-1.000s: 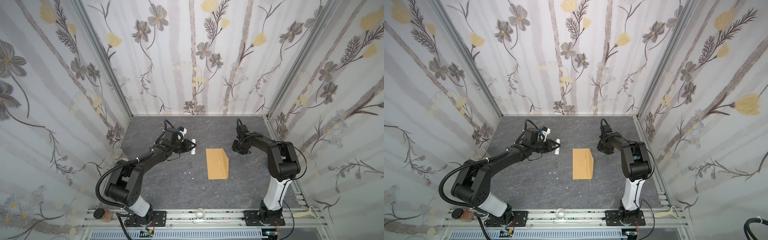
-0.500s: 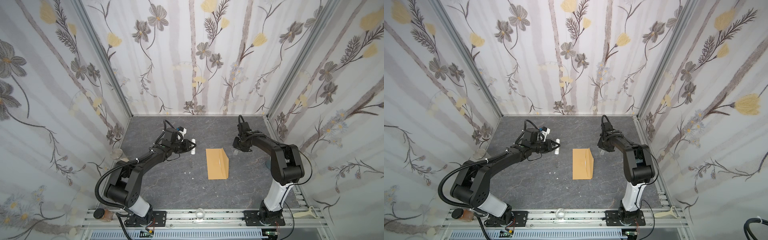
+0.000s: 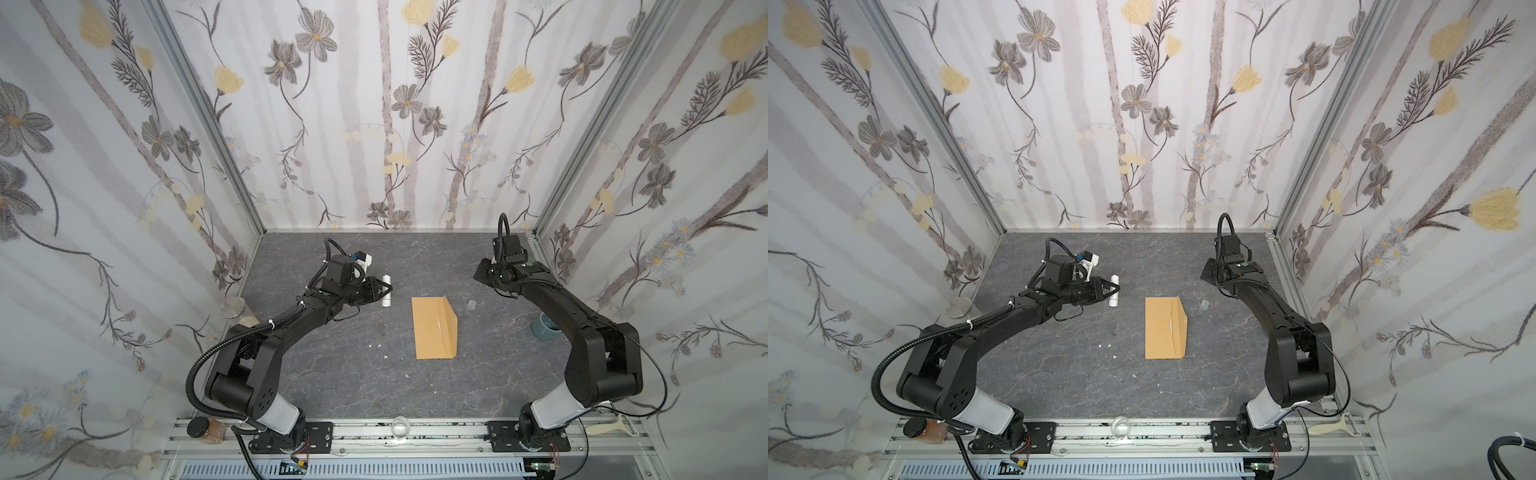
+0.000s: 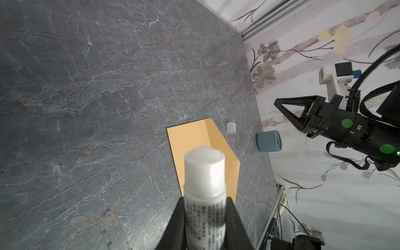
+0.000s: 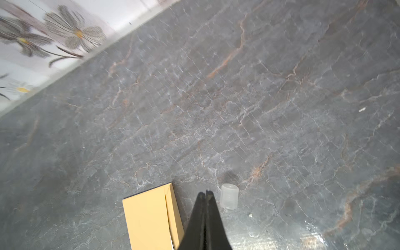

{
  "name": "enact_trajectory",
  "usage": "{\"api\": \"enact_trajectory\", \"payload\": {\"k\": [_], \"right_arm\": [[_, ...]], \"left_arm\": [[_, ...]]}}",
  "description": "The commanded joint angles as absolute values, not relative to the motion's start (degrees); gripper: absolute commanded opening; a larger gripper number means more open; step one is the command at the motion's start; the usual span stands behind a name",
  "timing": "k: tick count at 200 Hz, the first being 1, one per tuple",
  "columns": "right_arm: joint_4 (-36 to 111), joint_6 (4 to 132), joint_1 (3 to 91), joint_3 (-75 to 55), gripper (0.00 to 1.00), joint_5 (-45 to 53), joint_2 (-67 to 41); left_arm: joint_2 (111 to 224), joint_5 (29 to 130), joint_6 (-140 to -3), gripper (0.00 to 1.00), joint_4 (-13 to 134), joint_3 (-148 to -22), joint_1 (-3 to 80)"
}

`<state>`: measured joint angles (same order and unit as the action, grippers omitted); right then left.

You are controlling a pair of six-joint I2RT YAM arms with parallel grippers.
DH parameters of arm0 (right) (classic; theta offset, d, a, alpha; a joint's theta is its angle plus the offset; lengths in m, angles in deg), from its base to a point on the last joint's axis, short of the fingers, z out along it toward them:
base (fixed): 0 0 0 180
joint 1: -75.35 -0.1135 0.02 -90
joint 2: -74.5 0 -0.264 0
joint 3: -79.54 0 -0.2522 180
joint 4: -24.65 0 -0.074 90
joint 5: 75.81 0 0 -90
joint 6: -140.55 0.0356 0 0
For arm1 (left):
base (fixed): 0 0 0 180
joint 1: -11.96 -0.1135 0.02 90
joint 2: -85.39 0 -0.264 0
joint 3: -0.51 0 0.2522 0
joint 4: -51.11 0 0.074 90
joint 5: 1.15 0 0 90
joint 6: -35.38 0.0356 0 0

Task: Place the letter into the envelope and seal it
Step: 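Lower the cap onto the table with the right gripper and open it, then move the open right gripper to the glue stick held by the left gripper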

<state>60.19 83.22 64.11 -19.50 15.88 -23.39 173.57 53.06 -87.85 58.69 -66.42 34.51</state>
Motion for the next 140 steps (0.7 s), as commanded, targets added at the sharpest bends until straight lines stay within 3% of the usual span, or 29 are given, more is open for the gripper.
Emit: {"api": "enact_trajectory", "payload": {"k": [1,81,116,140], "right_arm": [[48.3,82.9,64.1,-22.9,0.0,11.0,-21.0],[25.4,90.7,64.5,-33.9,0.0,-8.9,-20.7],[25.0,91.1,63.5,-34.1,0.0,-9.5,-19.6],[28.5,87.3,60.0,-33.5,0.28,-3.1,-16.5]], "left_arm": [[171.8,54.6,-88.8,0.0,56.3,-65.9,34.5],[166.5,59.7,-90.6,0.0,55.9,-64.1,36.3],[165.6,61.5,-92.6,0.0,54.7,-64.2,37.2],[165.2,62.5,-98.2,0.0,49.5,-63.0,37.3]]}}
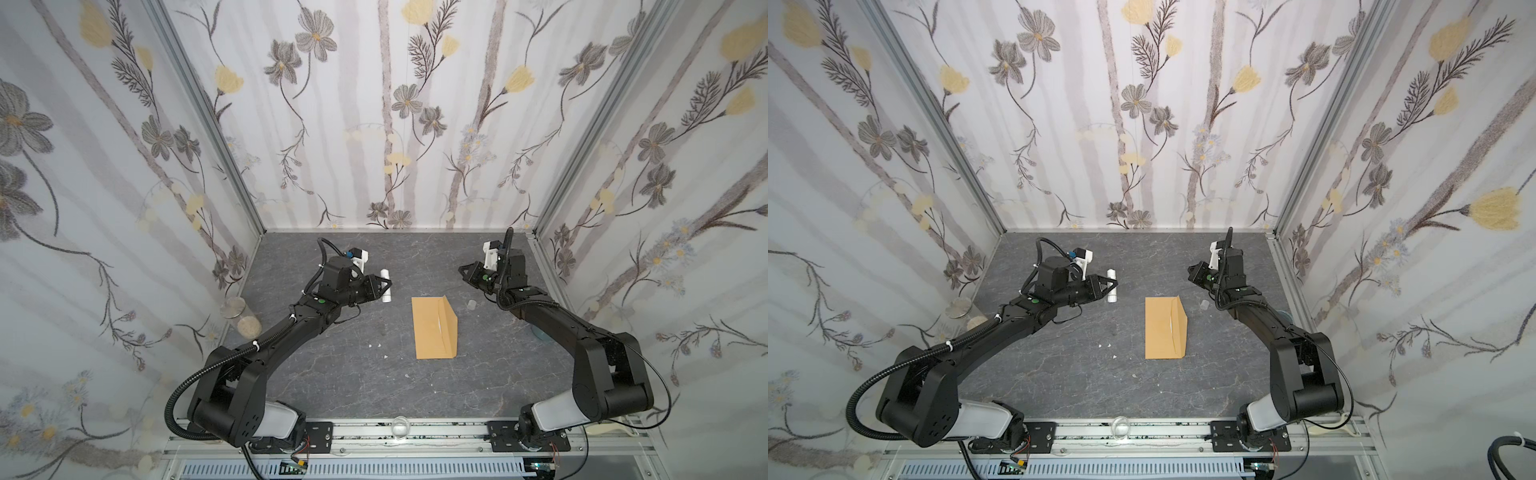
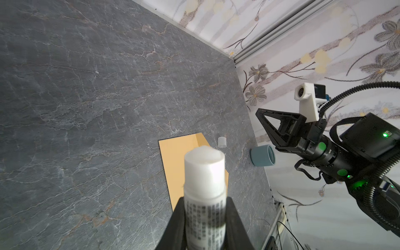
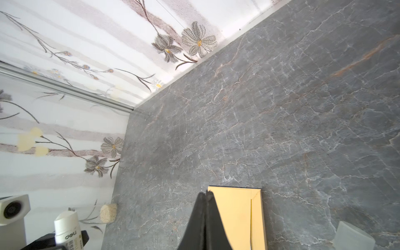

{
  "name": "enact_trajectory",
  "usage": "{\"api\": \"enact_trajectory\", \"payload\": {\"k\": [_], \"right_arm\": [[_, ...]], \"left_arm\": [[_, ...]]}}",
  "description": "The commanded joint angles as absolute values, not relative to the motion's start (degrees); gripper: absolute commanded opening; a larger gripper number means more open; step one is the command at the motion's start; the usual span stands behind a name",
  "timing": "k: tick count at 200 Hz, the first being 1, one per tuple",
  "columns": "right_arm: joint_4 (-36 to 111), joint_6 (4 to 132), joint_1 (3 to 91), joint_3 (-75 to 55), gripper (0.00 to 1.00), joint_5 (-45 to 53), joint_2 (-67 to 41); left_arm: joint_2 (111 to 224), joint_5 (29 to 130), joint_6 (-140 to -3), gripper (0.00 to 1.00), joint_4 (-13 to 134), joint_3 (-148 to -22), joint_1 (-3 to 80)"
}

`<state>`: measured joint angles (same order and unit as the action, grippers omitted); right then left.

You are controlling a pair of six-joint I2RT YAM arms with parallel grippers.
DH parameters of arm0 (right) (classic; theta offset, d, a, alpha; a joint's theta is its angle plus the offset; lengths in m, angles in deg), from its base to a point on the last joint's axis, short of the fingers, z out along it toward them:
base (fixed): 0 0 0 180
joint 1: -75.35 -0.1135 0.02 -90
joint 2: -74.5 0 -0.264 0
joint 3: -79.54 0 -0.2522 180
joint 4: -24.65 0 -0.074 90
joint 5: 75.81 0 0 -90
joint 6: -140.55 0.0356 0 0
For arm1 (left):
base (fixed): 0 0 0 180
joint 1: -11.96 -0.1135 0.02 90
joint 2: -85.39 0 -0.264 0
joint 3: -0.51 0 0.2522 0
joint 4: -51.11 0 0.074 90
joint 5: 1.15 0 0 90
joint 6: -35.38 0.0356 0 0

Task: Place the letter into the envelope and seal it
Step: 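Move the open right gripper to the glue stick held by the left gripper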

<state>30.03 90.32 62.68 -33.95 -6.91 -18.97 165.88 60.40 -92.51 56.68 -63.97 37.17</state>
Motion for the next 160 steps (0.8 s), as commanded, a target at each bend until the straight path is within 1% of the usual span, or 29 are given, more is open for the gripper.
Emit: {"api": "enact_trajectory", "payload": {"k": [1,6,47,86,109,132,160], "right_arm": [[28.7,87.1,59.8,-33.4,0.3,-2.7,-16.0],[29.7,86.2,58.7,-33.2,0.35,-1.2,-15.0],[30.7,80.5,48.9,-34.5,0.41,10.6,-9.1],[29.0,76.8,40.2,-36.0,0.41,18.9,-5.1],[27.5,75.7,37.0,-36.4,0.41,20.1,-4.9],[25.9,74.0,34.6,-35.6,0.41,20.6,-6.6],[25.3,72.7,32.8,-33.8,0.39,21.0,-9.4]], "left_arm": [[165.2,62.6,-98.4,0.0,49.3,-63.0,37.3],[165.3,63.2,-99.8,0.0,48.3,-62.8,37.4],[165.8,68.4,-108.9,0.0,43.1,-63.8,37.8],[168.8,69.8,-118.3,0.0,41.4,-67.7,38.4],[171.0,70.0,-123.3,0.0,40.4,-69.3,39.4],[173.5,69.2,-125.4,0.0,39.8,-71.5,41.2],[175.8,69.2,-126.4,0.0,39.3,-73.7,43.0]]}}
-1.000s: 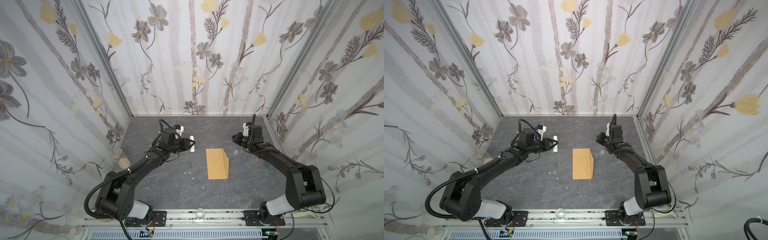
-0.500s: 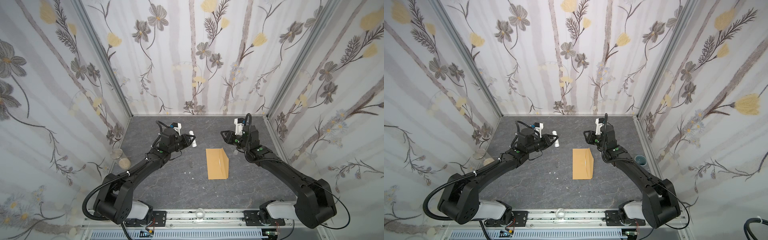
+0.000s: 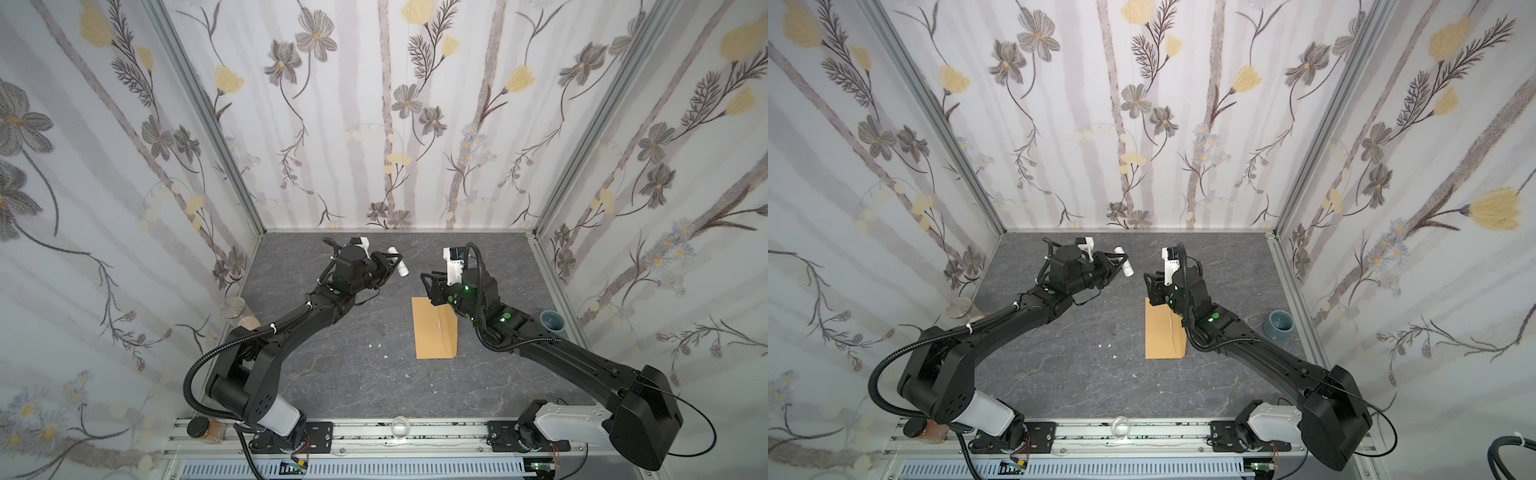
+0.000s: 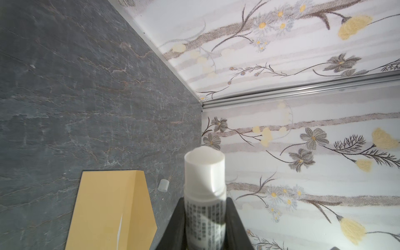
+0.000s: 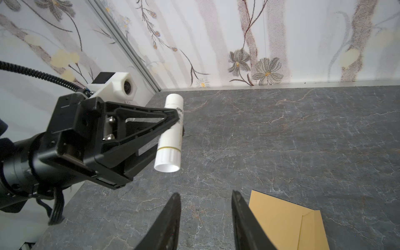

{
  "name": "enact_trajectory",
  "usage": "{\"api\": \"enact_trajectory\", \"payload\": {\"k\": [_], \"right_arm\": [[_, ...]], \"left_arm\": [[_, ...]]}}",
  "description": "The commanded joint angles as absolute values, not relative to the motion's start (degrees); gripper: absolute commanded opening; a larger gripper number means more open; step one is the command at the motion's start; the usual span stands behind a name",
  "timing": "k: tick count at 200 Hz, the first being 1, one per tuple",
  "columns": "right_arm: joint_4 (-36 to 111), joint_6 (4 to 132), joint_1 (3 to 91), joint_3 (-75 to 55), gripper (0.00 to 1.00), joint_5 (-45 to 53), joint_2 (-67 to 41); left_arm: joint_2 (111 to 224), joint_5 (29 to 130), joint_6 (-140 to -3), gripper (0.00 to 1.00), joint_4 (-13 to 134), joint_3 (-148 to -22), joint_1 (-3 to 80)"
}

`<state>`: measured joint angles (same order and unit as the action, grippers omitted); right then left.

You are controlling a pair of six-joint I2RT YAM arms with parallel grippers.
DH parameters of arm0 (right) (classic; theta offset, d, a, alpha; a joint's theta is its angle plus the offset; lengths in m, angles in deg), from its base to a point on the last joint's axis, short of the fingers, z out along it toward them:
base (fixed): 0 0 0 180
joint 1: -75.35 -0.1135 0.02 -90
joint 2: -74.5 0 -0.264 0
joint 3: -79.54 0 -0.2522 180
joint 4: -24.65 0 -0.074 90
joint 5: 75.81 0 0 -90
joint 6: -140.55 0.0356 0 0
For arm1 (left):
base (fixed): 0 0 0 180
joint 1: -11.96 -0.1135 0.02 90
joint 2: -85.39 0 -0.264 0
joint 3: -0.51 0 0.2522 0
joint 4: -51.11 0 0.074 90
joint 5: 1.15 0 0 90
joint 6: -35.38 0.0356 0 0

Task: Place the letter into the envelope and seal it
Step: 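Move the open right gripper to the glue stick held by the left gripper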

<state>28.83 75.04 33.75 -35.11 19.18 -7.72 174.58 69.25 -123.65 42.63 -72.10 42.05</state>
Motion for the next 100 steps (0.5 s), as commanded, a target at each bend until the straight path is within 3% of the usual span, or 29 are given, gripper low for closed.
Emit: {"api": "enact_trajectory", "payload": {"k": [1,100], "right_arm": [[25.3,72.7,32.7,-33.8,0.39,21.0,-9.4],[26.1,69.7,32.3,-28.9,0.31,20.2,-14.2]], "left_arm": [[175.8,69.2,-126.5,0.0,39.3,-73.8,43.0],[179.4,67.1,-129.1,0.0,37.7,-77.5,44.6]]}}
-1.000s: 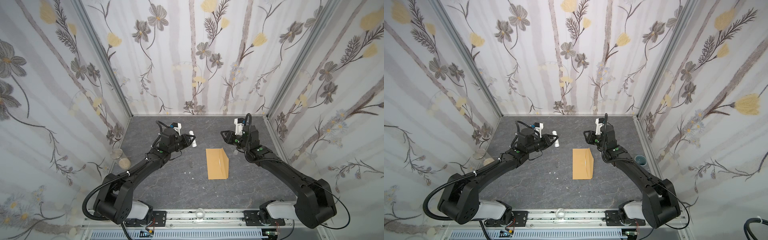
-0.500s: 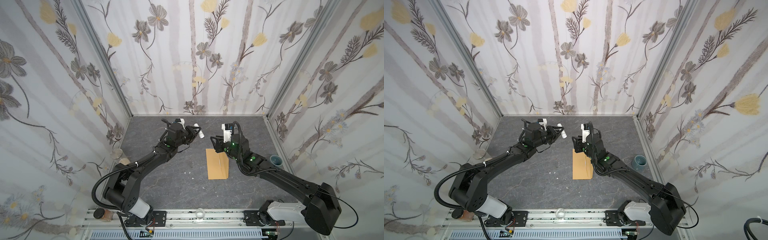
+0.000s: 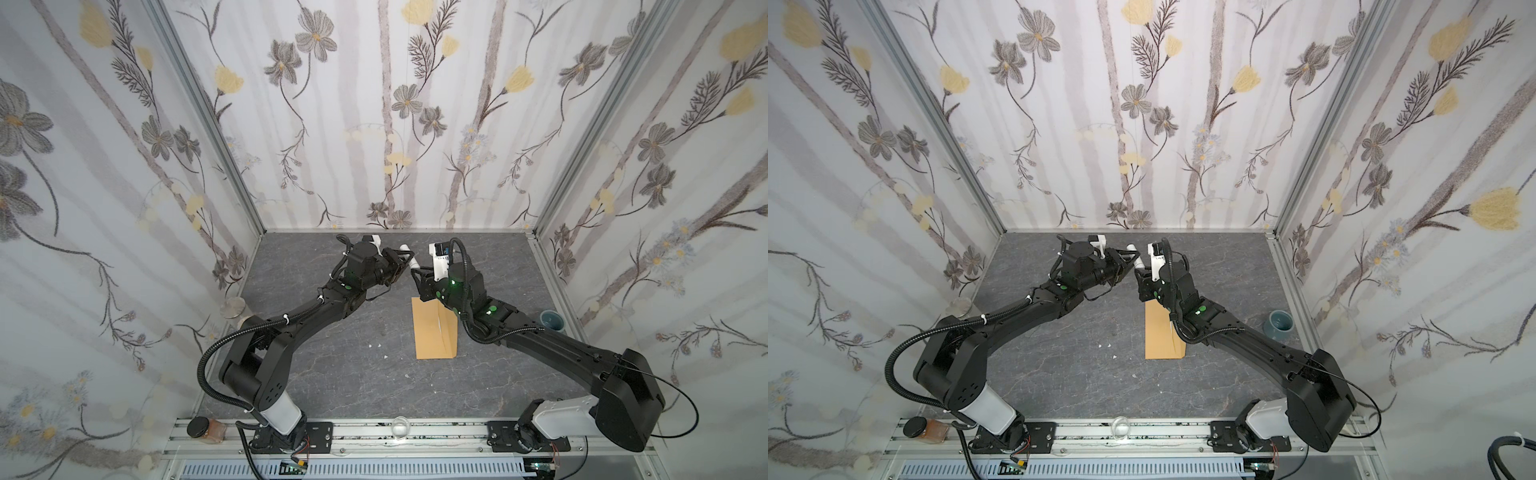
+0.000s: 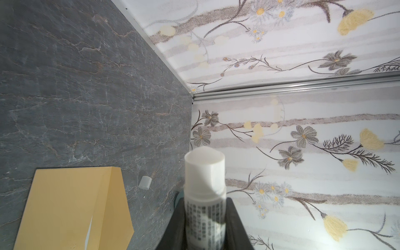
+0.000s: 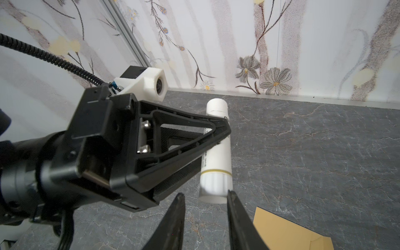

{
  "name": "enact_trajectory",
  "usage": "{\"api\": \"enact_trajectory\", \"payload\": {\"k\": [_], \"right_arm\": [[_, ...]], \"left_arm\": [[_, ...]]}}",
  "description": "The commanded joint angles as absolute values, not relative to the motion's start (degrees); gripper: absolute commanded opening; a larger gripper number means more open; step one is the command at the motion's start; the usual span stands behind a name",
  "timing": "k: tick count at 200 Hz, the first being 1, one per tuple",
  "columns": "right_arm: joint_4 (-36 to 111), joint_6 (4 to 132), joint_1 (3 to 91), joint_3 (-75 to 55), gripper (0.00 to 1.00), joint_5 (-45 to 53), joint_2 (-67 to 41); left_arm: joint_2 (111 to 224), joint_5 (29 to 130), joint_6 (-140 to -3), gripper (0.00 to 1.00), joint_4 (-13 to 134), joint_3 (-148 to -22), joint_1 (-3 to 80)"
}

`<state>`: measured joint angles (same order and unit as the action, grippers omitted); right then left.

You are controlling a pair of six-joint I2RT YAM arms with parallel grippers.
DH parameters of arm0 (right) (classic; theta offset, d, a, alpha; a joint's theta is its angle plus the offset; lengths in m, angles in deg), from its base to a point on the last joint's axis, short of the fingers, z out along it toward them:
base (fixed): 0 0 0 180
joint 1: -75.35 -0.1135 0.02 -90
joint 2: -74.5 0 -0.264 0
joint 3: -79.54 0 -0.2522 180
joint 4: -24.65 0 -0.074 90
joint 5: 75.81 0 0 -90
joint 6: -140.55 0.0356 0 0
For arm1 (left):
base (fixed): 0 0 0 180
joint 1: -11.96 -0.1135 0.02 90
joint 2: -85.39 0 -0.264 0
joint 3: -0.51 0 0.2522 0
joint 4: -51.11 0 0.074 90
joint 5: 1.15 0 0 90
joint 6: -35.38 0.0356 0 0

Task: Place the letter into the envelope and seal it
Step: 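Move the open right gripper to the glue stick held by the left gripper, then close the right gripper around the glue stick body beside the left gripper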

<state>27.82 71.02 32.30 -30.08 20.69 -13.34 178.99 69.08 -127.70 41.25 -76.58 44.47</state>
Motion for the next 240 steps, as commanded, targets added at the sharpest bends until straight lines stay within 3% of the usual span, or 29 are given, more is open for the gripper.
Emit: {"api": "enact_trajectory", "payload": {"k": [1,41,156,240], "right_arm": [[26.2,69.7,32.3,-28.9,0.31,20.2,-14.2],[26.8,69.2,32.3,-28.2,0.3,20.9,-14.9],[28.8,67.5,32.6,-26.7,0.39,24.9,-15.6],[28.6,67.0,33.0,-27.5,0.19,23.7,-13.6]], "left_arm": [[179.4,67.1,-129.1,0.0,37.7,-77.5,44.7],[179.0,66.6,-129.8,0.0,37.0,-77.4,44.7],[177.5,66.6,-130.9,0.0,35.7,-76.2,44.6],[176.5,67.0,-130.8,0.0,35.4,-74.9,44.6]]}}
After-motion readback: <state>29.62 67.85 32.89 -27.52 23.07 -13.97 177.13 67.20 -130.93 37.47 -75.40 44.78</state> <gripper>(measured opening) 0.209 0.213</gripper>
